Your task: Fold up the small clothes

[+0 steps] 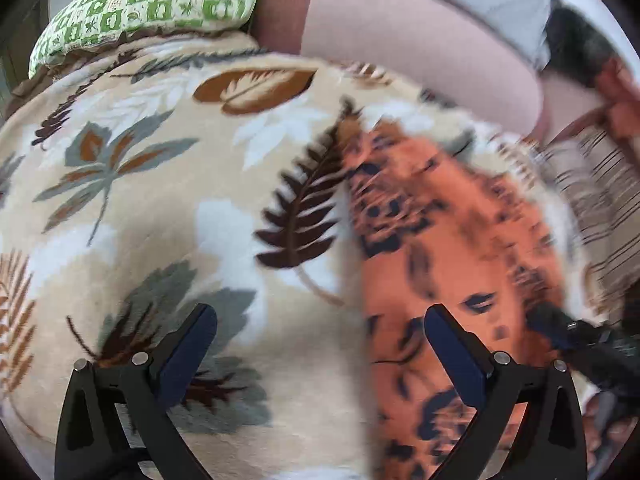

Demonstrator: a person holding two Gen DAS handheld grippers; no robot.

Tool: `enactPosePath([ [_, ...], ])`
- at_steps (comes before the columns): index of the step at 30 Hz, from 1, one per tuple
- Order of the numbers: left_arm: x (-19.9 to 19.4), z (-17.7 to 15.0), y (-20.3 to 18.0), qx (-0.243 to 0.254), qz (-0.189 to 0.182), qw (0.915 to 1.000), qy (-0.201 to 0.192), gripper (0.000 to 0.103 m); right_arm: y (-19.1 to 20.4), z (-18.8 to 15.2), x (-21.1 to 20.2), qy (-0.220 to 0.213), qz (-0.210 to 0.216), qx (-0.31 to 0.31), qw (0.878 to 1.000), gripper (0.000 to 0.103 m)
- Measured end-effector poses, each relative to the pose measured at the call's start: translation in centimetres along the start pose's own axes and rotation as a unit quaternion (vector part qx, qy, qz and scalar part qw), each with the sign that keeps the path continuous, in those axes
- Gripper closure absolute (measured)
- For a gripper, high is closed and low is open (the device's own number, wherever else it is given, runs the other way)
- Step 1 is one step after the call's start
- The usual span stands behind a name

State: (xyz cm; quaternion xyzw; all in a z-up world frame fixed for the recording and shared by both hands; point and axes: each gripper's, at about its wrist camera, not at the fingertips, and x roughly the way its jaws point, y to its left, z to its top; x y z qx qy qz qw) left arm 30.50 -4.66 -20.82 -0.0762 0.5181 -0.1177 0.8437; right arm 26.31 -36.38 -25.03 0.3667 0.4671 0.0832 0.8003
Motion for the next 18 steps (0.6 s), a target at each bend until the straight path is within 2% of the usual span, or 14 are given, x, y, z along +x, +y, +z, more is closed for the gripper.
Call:
enactPosePath([
  [3, -0.3, -0.1, -0.7, 0.022, 0.003, 0.9997, 0.009, 0.000, -0.5, 0.2, -1.8, -0.018, -0.004, -0.009, 1.000, 0.078],
  [7, 2.0, -1.3, -2.1, 0.074, 0.047, 0.9949, 0.051, 0.000, -2.2, -0.4, -3.4, -0.004, -0.006, 0.005, 1.000, 0.078],
  [10, 2.0, -1.3, -2.0, 0.064, 0.039, 0.9960, 0.048, 0.000, -3.4, -1.0, -2.2, 0.044, -0.003, 0.016, 0.999, 0.078],
  [13, 0.6, -1.0, -1.9, 0.063, 0.026, 0.9974, 0.025, 0.000, -2.7, -1.0, -2.9, 0.032, -0.013, -0.006, 0.999, 0.078],
  [15, -0.8, -0.9, -1.8, 0.055, -0.003, 0.9985, 0.002, 0.000, -1.8, -0.9, -4.7, -0.007, -0.028, -0.037, 0.999, 0.077],
  [17, -1.2, -0.8, -1.8, 0.052, -0.028, 0.9983, -0.001, 0.000, -2.0, -0.5, -6.0, -0.034, -0.010, -0.035, 0.999, 0.062],
  [18, -0.9, -0.7, -1.6, 0.043, -0.053, 0.9976, 0.013, 0.000, -2.5, -0.2, -6.5, -0.045, 0.003, -0.020, 0.999, 0.031],
])
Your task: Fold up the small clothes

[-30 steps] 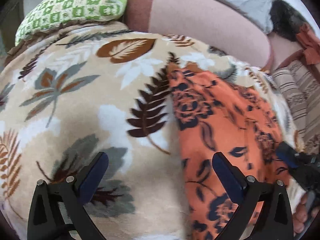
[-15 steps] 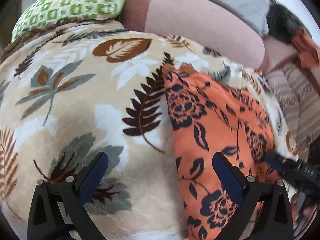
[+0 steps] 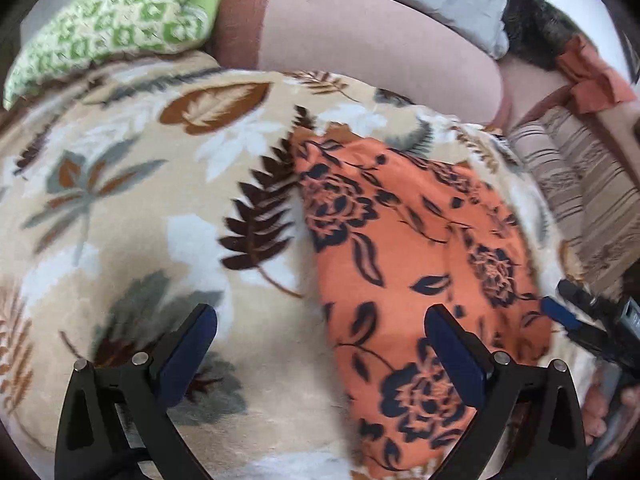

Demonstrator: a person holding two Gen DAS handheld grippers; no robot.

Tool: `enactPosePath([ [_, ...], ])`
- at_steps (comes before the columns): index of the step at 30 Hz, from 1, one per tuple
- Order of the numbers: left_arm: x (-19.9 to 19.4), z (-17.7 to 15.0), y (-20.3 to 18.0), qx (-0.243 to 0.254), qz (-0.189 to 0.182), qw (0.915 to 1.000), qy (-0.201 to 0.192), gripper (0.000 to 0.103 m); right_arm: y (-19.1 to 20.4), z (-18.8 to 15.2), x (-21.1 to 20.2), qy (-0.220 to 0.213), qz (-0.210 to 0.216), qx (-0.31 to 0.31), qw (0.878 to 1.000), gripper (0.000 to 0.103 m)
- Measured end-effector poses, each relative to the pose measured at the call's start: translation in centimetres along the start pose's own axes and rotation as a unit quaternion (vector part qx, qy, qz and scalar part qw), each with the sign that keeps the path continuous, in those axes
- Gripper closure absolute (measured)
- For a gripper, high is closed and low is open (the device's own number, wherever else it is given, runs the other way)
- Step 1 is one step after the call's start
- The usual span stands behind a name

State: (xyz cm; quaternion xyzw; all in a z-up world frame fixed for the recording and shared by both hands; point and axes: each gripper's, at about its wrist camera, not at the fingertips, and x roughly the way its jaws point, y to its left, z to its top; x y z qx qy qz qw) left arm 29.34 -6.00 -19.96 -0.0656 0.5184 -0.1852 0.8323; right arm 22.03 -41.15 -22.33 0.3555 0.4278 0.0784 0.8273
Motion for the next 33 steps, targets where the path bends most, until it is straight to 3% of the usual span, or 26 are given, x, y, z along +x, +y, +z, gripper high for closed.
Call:
enactPosePath([
  [1, 0.4, 0.0, 0.3, -0.011, -0.020, 0.9997, 0.011, 0.000, -0.6, 0.0, -0.3, -0.009, 0.010, 0.013, 1.000, 0.022],
  [3, 1.4, 0.1, 0.9, -0.040, -0.054, 0.9971, 0.035, 0.000, -1.5, 0.4, -0.9, -0.028, 0.026, 0.034, 0.999, 0.022],
  [5, 2.0, -0.1, 0.8, -0.054, -0.060, 0.9957, 0.046, 0.000, -2.4, 0.9, -1.0, -0.027, 0.014, 0.041, 0.999, 0.022],
  [8, 2.3, -0.1, 0.1, -0.039, -0.035, 0.9979, 0.039, 0.000, -3.7, 1.3, -0.5, -0.015, -0.002, 0.058, 0.998, 0.022],
  [13, 2.1, -0.3, -1.7, 0.007, 0.012, 0.9998, 0.015, 0.000, -4.9, 2.1, 0.4, 0.000, 0.034, 0.055, 0.998, 0.022],
  [17, 2.5, -0.4, -3.0, 0.059, 0.074, 0.9955, 0.002, 0.000, -5.4, 2.6, 2.6, 0.022, 0.051, 0.047, 0.997, 0.022],
  [21, 3.2, -0.4, -3.5, 0.085, 0.100, 0.9913, 0.000, 0.000, -5.7, 2.4, 4.6, 0.052, 0.066, 0.043, 0.996, 0.022],
  [33, 4.5, -0.1, -4.7, 0.105, 0.101, 0.9893, -0.001, 0.000, -4.7, 3.0, 8.5, 0.075, 0.095, 0.014, 0.993, 0.021],
])
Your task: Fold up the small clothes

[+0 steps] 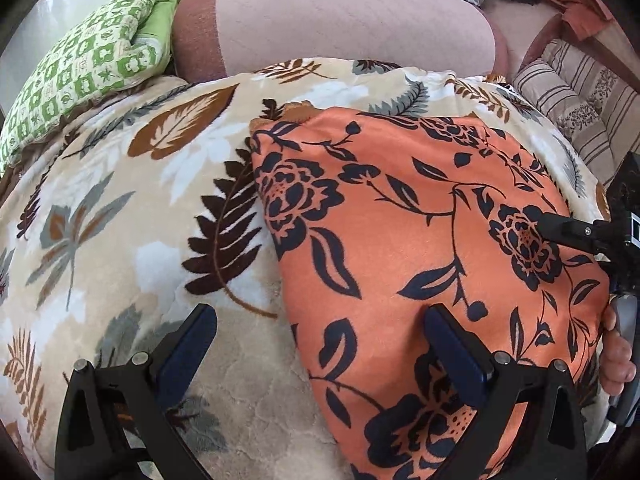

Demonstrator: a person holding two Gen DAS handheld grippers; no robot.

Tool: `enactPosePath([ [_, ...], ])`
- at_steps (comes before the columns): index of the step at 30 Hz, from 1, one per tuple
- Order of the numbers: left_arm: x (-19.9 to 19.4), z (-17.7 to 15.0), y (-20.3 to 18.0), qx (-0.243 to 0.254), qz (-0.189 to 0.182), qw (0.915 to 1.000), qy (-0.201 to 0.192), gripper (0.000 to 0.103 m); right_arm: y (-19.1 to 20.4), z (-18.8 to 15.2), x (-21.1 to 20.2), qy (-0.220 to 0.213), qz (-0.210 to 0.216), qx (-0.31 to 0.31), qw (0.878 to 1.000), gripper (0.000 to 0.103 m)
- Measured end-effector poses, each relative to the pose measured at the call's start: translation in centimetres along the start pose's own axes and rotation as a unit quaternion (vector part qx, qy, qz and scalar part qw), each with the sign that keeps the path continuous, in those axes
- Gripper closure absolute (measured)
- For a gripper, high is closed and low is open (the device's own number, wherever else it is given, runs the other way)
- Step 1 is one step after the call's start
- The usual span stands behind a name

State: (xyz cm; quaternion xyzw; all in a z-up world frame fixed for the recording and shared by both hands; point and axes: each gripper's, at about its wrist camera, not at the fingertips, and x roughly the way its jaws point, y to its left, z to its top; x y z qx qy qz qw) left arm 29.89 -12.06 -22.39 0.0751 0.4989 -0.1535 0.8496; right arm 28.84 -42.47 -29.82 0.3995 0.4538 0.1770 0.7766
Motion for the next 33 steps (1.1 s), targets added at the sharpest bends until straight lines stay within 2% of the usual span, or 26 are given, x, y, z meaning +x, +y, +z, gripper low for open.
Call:
enactPosePath([
  [5, 0.4, 0.3, -0.4, -0.009, -0.014, 0.9999, 0.003, 0.000, 0.3, 0.1, 0.7, 0.010, 0.030, 0.010, 0.999, 0.022],
  [11, 0.5, 0.2, -1.1, -0.003, -0.011, 0.9999, -0.002, 0.000, 0.5, -0.2, 0.9, 0.012, 0.071, 0.030, 0.997, 0.023],
  [13, 0.6, 0.2, -1.1, -0.004, -0.012, 0.9999, -0.003, 0.000, 0.3, -0.2, 0.8, 0.010, 0.082, 0.037, 0.996, 0.026],
  [14, 0.8, 0.1, -1.1, -0.006, -0.016, 0.9999, -0.005, 0.000, 0.2, -0.3, 0.8, 0.010, 0.075, 0.036, 0.996, 0.028],
  [16, 1.0, 0.0, -0.7, -0.016, -0.027, 0.9995, -0.003, 0.000, 0.1, -0.4, 1.2, 0.017, 0.052, 0.035, 0.998, 0.042],
  [18, 1.3, 0.0, -0.1, -0.034, -0.045, 0.9984, 0.007, 0.000, -0.2, -0.6, 1.5, 0.020, 0.028, 0.035, 0.999, 0.050],
  [21, 1.8, 0.1, 0.6, -0.057, -0.064, 0.9961, 0.022, 0.000, -0.6, -0.5, 1.4, 0.019, 0.030, 0.045, 0.998, 0.052],
  [24, 1.6, 0.0, 0.2, -0.042, -0.049, 0.9978, 0.013, 0.000, -0.6, -0.5, 1.4, 0.017, 0.028, 0.041, 0.999, 0.052],
  [29, 0.5, -0.1, -1.4, -0.016, 0.004, 0.9998, -0.012, 0.000, -0.9, -0.5, 1.4, 0.018, 0.032, 0.043, 0.998, 0.052],
  [32, -0.5, 0.0, -2.8, 0.020, 0.029, 0.9991, -0.022, 0.000, -0.9, -0.4, 1.3, 0.019, 0.031, 0.043, 0.998, 0.052],
  [33, -0.9, 0.0, -3.2, 0.030, 0.028, 0.9989, -0.025, 0.000, -0.9, -0.4, 1.3, 0.019, 0.031, 0.043, 0.998, 0.052],
])
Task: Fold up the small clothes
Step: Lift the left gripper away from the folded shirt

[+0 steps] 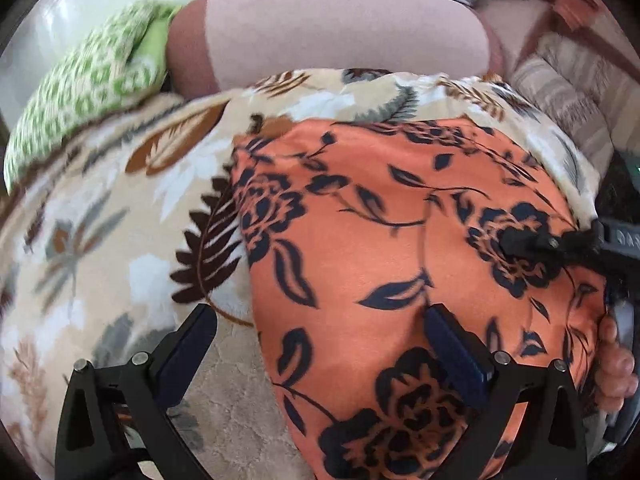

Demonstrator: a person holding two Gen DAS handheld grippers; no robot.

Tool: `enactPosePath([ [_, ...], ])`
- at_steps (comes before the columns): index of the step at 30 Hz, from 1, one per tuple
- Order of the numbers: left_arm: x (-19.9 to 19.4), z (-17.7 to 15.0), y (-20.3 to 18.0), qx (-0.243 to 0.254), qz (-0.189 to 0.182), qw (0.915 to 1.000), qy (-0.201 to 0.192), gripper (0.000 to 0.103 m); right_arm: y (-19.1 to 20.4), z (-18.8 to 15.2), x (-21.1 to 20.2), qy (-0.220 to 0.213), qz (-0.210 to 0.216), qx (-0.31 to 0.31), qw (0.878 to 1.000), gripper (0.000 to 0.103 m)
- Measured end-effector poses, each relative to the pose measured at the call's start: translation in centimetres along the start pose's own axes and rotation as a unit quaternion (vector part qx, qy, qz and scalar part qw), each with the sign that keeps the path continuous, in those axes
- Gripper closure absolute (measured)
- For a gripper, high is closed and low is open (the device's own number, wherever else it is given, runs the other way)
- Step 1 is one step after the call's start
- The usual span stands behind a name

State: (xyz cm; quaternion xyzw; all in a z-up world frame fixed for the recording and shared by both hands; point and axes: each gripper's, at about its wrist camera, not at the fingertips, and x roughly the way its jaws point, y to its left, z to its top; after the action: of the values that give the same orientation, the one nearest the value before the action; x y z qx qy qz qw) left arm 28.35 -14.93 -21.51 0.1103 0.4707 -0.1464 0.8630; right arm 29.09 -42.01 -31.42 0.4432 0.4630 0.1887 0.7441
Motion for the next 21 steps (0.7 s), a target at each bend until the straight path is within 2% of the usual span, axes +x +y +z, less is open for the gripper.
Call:
enactPosePath([
  [2, -0.7, 0.1, -0.5, 0.007, -0.030, 0.9995, -0.003, 0.000, 0.0, 0.0, 0.0, 0.000, -0.001, 0.000, 1.000, 0.052],
  [3, -0.9, 0.2, -0.5, 0.006, -0.062, 0.9980, 0.003, 0.000, 0.1, 0.0, 0.0, 0.000, -0.001, -0.001, 1.000, 0.052],
  [7, -0.2, 0.6, 1.2, -0.038, -0.135, 0.9898, 0.025, 0.000, 0.0, 0.1, 0.0, 0.000, -0.002, -0.001, 1.000, 0.052],
  [10, 0.2, 0.9, 3.6, -0.085, -0.195, 0.9766, 0.030, 0.000, 0.1, 0.1, 0.1, 0.000, -0.003, -0.001, 1.000, 0.052],
  [12, 0.6, 0.8, 5.5, -0.126, -0.246, 0.9605, 0.034, 0.000, 0.2, 0.1, 0.1, 0.001, -0.003, -0.001, 1.000, 0.052],
  [15, 1.3, 0.6, 8.3, -0.188, -0.325, 0.9256, 0.046, 0.000, 0.1, 0.2, 0.0, 0.001, -0.002, -0.001, 1.000, 0.052],
  [16, 1.6, 0.5, 8.8, -0.198, -0.343, 0.9168, 0.053, 0.000, 0.1, 0.2, 0.0, 0.001, -0.002, -0.001, 1.000, 0.052],
  [21, 2.0, 0.4, 9.2, -0.229, -0.411, 0.8808, 0.054, 0.001, 0.1, 0.1, 0.0, 0.001, -0.002, -0.001, 1.000, 0.052],
])
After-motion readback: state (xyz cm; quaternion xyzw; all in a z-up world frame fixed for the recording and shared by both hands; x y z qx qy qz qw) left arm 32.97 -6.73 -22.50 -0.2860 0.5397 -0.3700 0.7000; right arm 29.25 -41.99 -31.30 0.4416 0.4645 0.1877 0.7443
